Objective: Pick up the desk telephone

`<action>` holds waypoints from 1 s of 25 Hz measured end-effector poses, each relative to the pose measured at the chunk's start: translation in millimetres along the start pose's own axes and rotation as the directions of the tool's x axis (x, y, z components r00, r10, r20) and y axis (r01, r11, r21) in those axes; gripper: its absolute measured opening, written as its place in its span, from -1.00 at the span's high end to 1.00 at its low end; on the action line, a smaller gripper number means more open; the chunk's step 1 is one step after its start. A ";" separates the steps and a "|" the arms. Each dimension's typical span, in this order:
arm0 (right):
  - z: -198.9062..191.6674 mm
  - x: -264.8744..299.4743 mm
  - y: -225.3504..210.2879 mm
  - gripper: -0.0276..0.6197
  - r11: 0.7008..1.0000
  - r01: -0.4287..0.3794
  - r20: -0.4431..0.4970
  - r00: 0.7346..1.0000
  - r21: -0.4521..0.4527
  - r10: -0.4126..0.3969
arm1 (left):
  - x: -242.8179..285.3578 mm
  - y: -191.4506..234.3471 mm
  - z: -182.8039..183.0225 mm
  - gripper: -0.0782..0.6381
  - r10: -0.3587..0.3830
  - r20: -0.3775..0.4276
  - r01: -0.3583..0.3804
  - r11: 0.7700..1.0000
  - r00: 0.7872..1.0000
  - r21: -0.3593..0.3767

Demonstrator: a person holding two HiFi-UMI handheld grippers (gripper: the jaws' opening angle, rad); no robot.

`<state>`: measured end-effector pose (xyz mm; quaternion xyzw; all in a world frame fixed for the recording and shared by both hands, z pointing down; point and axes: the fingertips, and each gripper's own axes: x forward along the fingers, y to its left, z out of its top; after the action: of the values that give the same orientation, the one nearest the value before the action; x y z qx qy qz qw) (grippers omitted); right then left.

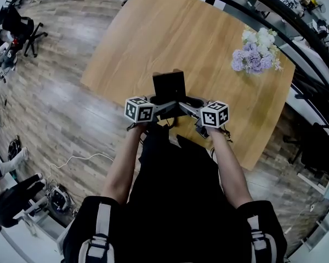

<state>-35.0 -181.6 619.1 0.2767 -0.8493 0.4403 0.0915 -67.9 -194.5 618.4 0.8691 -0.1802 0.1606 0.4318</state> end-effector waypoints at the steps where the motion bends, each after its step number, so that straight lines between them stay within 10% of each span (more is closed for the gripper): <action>1: 0.1 -3.7 1.4 0.36 1.000 0.000 0.005 1.000 -0.002 0.000 | 0.5 -4.0 0.2 0.07 -0.001 0.003 0.001 1.000 1.000 0.004; 25: -3.5 -66.0 5.2 0.36 1.000 0.019 0.063 0.998 -0.023 -0.017 | 27.8 -61.8 1.9 0.11 -0.025 0.008 0.024 0.997 1.000 0.071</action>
<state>16.7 -150.7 591.2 0.2967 -0.8544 0.4205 0.0721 -15.2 -166.2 586.6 0.8868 -0.1655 0.1578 0.4017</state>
